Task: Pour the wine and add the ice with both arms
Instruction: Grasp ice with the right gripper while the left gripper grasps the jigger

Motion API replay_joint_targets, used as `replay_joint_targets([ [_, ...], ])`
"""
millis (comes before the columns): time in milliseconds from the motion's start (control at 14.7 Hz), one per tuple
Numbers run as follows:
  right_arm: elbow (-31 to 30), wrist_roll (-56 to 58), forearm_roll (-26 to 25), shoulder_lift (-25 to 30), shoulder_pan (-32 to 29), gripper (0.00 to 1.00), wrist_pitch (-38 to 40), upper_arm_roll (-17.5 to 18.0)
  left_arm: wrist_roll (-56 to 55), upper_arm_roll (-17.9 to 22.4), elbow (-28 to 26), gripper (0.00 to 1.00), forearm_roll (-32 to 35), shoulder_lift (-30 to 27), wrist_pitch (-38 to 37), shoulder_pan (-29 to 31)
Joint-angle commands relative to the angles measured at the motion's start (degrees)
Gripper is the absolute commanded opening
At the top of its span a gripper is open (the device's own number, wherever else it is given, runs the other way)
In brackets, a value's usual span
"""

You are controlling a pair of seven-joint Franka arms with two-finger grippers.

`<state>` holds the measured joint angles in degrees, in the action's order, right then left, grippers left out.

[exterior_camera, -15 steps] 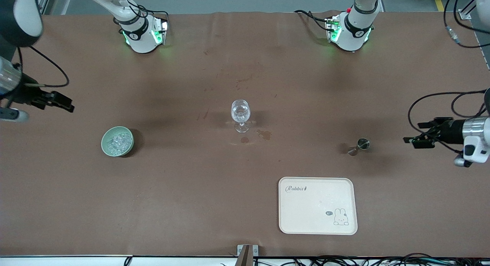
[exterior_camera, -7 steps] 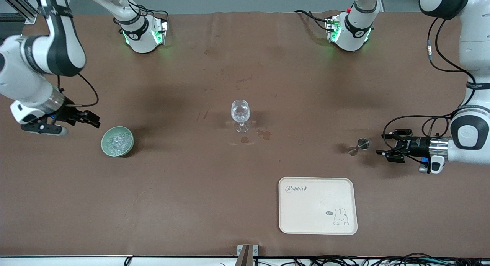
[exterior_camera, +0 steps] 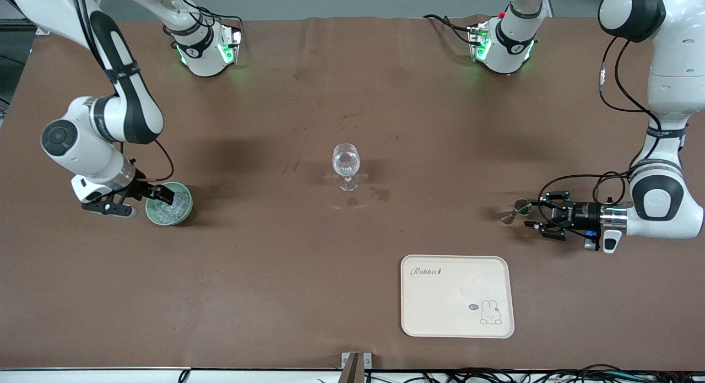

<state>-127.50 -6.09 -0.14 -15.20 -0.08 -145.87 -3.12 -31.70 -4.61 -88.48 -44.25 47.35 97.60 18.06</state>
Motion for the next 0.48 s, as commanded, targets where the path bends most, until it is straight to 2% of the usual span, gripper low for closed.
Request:
replay_joint_targets([
  [0, -3.7, -1.0, -0.5, 0.7, 0.2, 0.87, -4.1, 0.0, -1.3, 0.0, 1.1, 0.67, -2.2, 1.8, -0.3, 0.0],
  [204, -4.2, -1.1, -0.5, 0.2, 0.3, 0.62, -4.4, 0.0, -1.4, -0.1, 1.0, 0.62, -2.7, 2.0, 0.0, -0.8],
  [408, -4.2, -1.1, -0.5, -0.5, 0.3, 0.54, -4.9, 0.0, -1.3, -0.2, 0.3, 0.6, -2.9, 2.0, -0.1, -0.9],
])
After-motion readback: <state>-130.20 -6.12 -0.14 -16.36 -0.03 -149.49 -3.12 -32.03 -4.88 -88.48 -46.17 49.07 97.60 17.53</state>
